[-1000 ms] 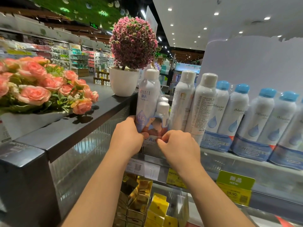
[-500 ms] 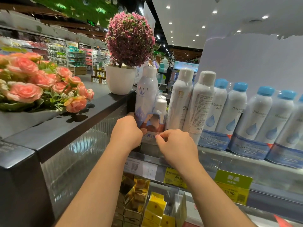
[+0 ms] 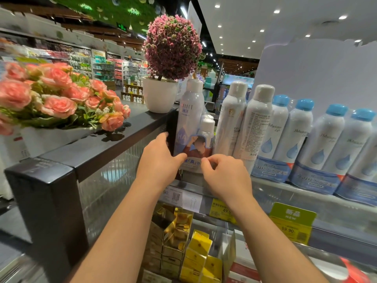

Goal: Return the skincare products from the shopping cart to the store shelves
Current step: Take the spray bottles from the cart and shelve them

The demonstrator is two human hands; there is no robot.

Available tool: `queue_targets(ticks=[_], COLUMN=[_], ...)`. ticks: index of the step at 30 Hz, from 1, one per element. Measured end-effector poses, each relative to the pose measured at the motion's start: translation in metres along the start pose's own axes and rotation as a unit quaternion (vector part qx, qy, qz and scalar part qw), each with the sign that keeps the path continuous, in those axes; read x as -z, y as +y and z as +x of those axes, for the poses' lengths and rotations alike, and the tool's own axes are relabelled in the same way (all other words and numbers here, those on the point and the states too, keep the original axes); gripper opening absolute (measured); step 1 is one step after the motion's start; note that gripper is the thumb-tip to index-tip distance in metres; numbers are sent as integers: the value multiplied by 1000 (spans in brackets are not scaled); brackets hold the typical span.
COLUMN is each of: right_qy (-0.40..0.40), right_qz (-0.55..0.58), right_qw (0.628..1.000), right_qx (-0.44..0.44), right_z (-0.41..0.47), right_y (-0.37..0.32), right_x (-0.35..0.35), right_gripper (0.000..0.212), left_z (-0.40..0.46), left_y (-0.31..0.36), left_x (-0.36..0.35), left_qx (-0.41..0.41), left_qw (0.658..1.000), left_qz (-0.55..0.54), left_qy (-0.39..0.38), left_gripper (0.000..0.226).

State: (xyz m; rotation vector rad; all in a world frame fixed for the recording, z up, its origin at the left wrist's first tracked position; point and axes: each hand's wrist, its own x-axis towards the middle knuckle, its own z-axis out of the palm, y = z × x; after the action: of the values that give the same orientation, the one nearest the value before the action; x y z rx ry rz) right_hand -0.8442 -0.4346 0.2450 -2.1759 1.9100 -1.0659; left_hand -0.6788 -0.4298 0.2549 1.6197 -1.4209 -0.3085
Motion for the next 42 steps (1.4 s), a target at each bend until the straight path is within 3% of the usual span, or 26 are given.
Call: queue_targets(ticks=[5,10,15,22,31,36,42], right_qy=[63,105,138,127,116,101,119], right_qz=[110,150,176,162,204,176,161], right_qw=[990,970,961,974,970,967,943], right_qx=[66,158,162,93,-59,-155,-266], right_z=[-17,-42,-77,-129,-227,-315,-413], right_y=[-1,1,8,21,11,13,18], right_x=[4,8,17,31,40,49,84], right_gripper=[22,16,12,15,10,11,10], left_z=[-21,-49,-77,-107,-161,-219,-296], left_y=[-3,-7,-13,-17,-38,-48,-29], left_x=[12,18,18,17,36,27,0], left_qx=[-21,-43,-57,-90,-115,-119,-145], left_qw=[1000,998,998,995,977,951,903], left_qz=[-13,-23,-18,-34,-100,-136,-149], left_qy=[19,30,18,-26,-151,-250,-376], left_gripper=[79,69,65,59,60,53,60])
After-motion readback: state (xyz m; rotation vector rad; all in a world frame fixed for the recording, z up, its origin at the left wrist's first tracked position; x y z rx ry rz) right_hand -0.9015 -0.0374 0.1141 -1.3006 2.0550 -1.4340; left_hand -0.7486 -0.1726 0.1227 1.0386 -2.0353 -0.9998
